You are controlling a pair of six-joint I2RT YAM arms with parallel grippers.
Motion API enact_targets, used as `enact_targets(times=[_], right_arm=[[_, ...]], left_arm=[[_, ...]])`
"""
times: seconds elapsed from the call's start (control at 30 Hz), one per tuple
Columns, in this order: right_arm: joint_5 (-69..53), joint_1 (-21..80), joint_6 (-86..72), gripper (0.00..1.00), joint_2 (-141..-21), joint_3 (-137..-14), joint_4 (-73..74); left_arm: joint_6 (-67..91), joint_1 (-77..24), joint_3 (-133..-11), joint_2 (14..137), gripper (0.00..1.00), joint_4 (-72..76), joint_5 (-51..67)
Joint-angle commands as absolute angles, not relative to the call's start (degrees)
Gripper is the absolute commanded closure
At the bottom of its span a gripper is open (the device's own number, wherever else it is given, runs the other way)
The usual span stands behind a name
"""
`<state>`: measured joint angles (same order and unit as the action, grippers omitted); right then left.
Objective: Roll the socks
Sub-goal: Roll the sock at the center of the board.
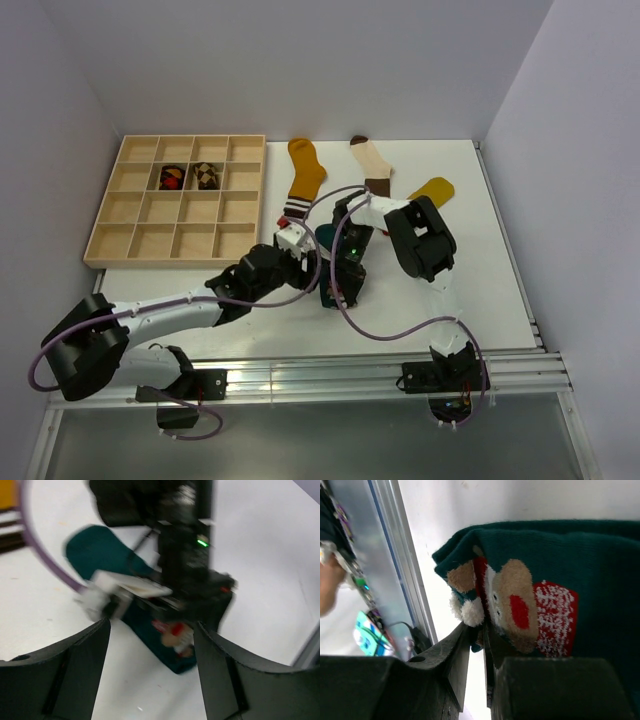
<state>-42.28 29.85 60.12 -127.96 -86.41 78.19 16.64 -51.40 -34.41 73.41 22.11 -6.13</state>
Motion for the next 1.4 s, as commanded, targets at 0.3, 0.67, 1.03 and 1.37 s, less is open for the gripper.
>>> enact_targets(times=[0.3,0.67,1.03,1.37], right_arm=[[-44.39,27.95,50.8,0.78,-128.67,-89.39,75.85],[-44.47,27.69,49.75,0.79,-128.76,-88.86,74.97],[-46.76,25.84,48.52,0.8,-129.37,-91.93,76.91],[-48.69,23.82,46.41,0.82,-131.4,-95.18,78.84]], left_arm=[[14.76,-58.18,-35.95,81.64,0.27,26.19,2.02],[16.17,-57.13,-35.78,91.66,0.27,35.85,5.0],[21.0,-50.98,-32.7,94.83,0.28,42.45,13.18],[23.46,-49.92,-32.43,99.05,0.33,45.52,16.96]])
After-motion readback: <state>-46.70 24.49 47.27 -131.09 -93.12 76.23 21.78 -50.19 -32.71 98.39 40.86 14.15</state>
